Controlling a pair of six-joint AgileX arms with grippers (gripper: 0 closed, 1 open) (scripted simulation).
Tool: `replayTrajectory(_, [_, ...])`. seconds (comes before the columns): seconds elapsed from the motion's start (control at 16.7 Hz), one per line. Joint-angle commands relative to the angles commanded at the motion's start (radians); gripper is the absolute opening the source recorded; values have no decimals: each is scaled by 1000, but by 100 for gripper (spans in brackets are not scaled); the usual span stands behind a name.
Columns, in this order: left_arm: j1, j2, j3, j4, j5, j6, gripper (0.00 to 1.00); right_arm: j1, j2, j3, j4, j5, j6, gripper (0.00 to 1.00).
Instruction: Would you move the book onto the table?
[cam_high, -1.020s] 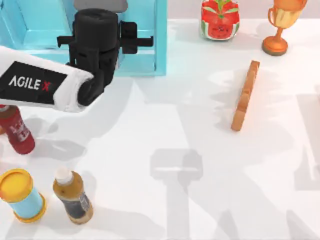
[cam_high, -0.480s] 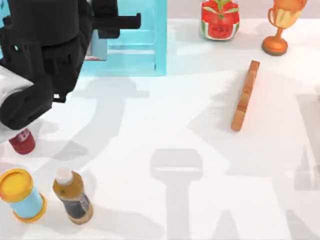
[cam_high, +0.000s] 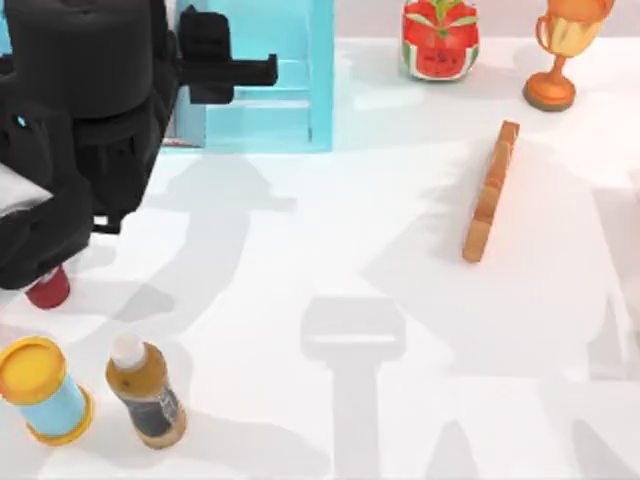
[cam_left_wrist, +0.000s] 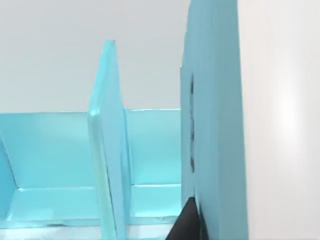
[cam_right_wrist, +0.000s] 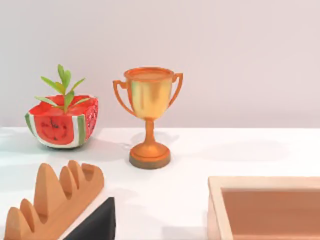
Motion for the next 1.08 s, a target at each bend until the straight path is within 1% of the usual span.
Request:
replayTrajectory(0.12, [-15,12,5,-10,-8,-29,0,0,0,0,0,0,0,100])
replayTrajectory(0.24, [-49,41,15,-35,-29,-98,0,0,0,0,0,0,0,100])
replayTrajectory(0.36, [-99,85,32,-72,-62,-213,0,0,0,0,0,0,0,100])
replayTrajectory(0.48, [-160,136,53,-118,-107,-369,0,0,0,0,0,0,0,100])
replayTrajectory(0.6, [-229,192,79,-170,-160,-560,0,0,0,0,0,0,0,100])
replayTrajectory(0.72, [-303,250,107,-227,-220,-784,0,0,0,0,0,0,0,100])
replayTrajectory(1.08, [-535,418,191,-414,-418,-1542,0,0,0,0,0,0,0,100])
